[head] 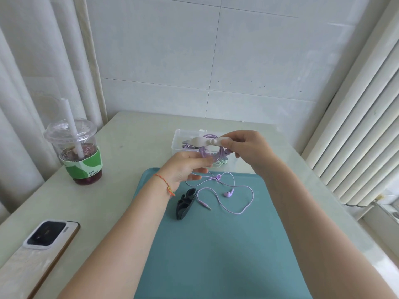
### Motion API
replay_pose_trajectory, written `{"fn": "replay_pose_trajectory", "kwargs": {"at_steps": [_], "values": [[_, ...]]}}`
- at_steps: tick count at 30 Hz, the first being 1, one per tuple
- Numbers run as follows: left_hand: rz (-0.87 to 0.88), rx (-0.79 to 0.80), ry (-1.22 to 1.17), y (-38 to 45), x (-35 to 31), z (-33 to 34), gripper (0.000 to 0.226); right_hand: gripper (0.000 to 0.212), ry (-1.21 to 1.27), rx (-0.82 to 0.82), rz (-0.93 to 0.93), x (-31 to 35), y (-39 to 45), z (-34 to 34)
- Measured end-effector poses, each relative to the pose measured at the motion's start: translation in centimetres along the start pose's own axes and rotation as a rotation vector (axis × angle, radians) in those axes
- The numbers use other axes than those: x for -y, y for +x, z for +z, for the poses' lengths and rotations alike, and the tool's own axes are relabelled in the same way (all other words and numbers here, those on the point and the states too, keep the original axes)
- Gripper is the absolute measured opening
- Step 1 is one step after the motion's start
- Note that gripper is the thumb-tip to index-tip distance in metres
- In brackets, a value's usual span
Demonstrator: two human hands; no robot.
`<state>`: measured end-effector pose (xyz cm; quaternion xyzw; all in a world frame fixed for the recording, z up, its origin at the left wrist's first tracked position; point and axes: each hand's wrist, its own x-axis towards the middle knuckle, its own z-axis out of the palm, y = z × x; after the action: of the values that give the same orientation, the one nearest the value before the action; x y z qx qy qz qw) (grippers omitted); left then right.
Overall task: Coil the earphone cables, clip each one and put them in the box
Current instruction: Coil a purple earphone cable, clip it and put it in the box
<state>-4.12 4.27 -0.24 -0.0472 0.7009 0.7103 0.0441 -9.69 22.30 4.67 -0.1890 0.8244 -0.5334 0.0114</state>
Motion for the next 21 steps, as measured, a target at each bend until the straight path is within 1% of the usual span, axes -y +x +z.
{"fn": "replay_pose_trajectory", "kwargs": {"at_steps": [2,4,5,6,8,9,10,11,13,16,18,19,21], "values": [[-0.024,-0.01,0.015,-0.2,-0.8,-1.1,0.027,0.014,0.006,-0.011,0.005,0.2,0.4,-0.8],[-0.013,-0.102,0.046,-0.1,-1.9,-1.9,0.02,0.016,0.019,-0.028,0.019,0.6,1.2,-1.4],[0.021,-0.191,0.069,0.2,-2.3,-2.3,0.013,0.02,0.031,-0.037,0.035,0.8,1.6,-1.6],[0.071,-0.314,0.112,0.7,-2.8,-2.8,0.008,0.024,0.05,-0.044,0.054,1.2,2.1,-1.7],[0.176,-0.569,0.294,2.2,-2.9,-4.1,0.011,0.03,0.084,-0.049,0.094,1.5,3.2,-1.7],[0.187,-0.645,0.408,2.9,-2.9,-4.7,0.014,0.029,0.091,-0.047,0.112,1.5,4.0,-1.7],[0.176,-0.672,0.492,3.5,-2.6,-5.3,0.016,0.027,0.081,-0.041,0.129,1.4,4.8,-1.5],[0.148,-0.66,0.535,4.1,-2.4,-5.7,0.017,0.025,0.056,-0.035,0.142,1.3,5.7,-1.4],[0.099,-0.577,0.504,4.9,-1.8,-6.2,0.015,0.021,-0.018,-0.01,0.181,0.7,7.2,-0.9],[0.093,-0.495,0.362,5.8,-0.9,-6.2,0.017,0.029,-0.129,0.074,0.268,-0.1,9.4,0.5],[0.101,-0.5,0.296,6.0,-0.4,-6.1,0.019,0.039,-0.224,0.169,0.312,-0.3,10.3,1.7],[0.111,-0.503,0.274,6.0,-0.2,-6.0,0.02,0.041,-0.282,0.218,0.322,-0.4,10.5,2.2],[0.126,-0.508,0.256,6.2,0.1,-6.1,0.019,0.035,-0.386,0.303,0.34,-0.4,10.6,3.4]]}}
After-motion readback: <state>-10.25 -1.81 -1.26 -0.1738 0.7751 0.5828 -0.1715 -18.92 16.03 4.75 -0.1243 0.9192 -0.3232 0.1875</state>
